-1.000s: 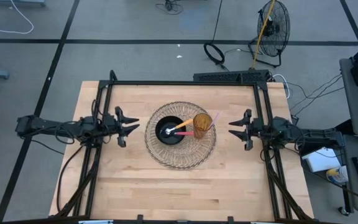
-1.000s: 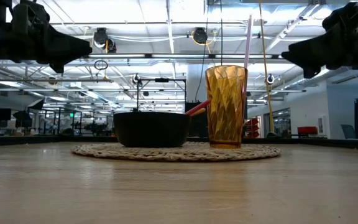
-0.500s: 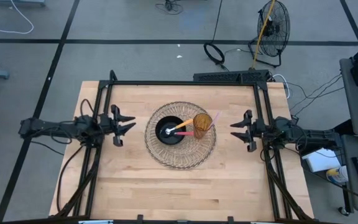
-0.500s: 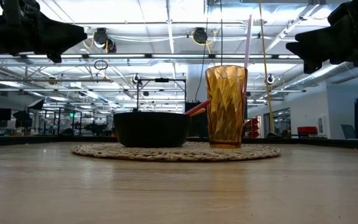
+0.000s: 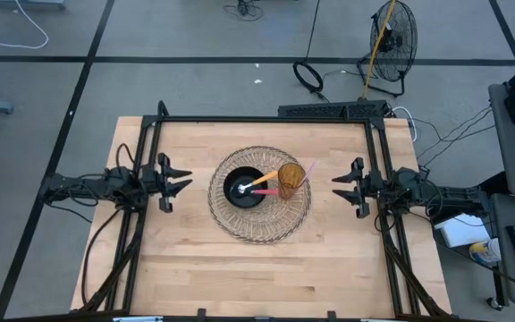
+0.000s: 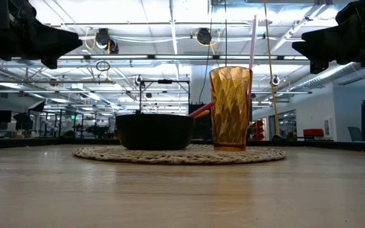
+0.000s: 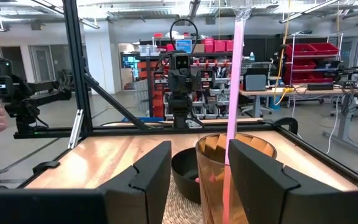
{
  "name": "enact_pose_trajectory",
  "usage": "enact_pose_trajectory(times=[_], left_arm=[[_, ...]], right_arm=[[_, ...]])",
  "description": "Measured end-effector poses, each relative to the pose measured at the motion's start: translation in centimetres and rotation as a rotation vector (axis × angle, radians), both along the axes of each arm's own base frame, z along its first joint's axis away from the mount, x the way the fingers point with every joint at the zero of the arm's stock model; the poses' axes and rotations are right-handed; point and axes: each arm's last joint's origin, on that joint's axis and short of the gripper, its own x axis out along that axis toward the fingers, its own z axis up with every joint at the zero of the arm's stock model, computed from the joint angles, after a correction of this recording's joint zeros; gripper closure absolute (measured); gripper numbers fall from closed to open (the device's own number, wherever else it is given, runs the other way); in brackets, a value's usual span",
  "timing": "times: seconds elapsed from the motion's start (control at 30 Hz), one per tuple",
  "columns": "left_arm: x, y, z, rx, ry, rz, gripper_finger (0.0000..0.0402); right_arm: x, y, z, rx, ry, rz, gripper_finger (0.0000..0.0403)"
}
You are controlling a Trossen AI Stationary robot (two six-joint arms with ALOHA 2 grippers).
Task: Pick & Place Utensil
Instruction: Return to Home Position
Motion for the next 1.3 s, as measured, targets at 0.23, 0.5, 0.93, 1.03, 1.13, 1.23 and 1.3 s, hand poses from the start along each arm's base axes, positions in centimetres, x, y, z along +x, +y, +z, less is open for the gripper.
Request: enact_pose_trajectory(times=[0.23, 0.5, 0.93, 1.03, 1.13, 1.23, 1.3], left_arm=[[0.0, -0.1, -0.9, -0.020, 0.085, -0.008, 0.0282], [0.0, -0.3, -1.2, -0.019, 0.125, -0.076, 0.0282], [0.0, -0.5, -1.4, -0.001, 0.143, -0.126, 0.0282], [0.0, -0.5, -1.4, -0.005, 0.143, -0.125, 0.0282], [0.0, -0.5, -1.4, -0.005, 0.143, -0.128, 0.0282], [0.0, -0.5, -1.3, -0.005, 0.133, -0.132, 0.0282], [0.1, -0.5, -1.3, -0.006, 0.125, -0.132, 0.0282]], right_arm=[[0.0, 0.0, -0.1, 0.010, 0.013, 0.018, 0.0248], [0.1, 0.1, -0.4, 0.010, 0.040, 0.024, 0.0248], [0.1, 0.1, -0.5, -0.028, 0.057, 0.017, 0.0248], [0.1, 0.1, -0.6, -0.028, 0.059, 0.017, 0.0248], [0.1, 0.1, -0.7, -0.027, 0.073, 0.017, 0.0248], [0.1, 0.1, -1.0, -0.025, 0.100, 0.018, 0.0248], [0.1, 0.0, -1.0, -0.024, 0.105, 0.017, 0.0248]])
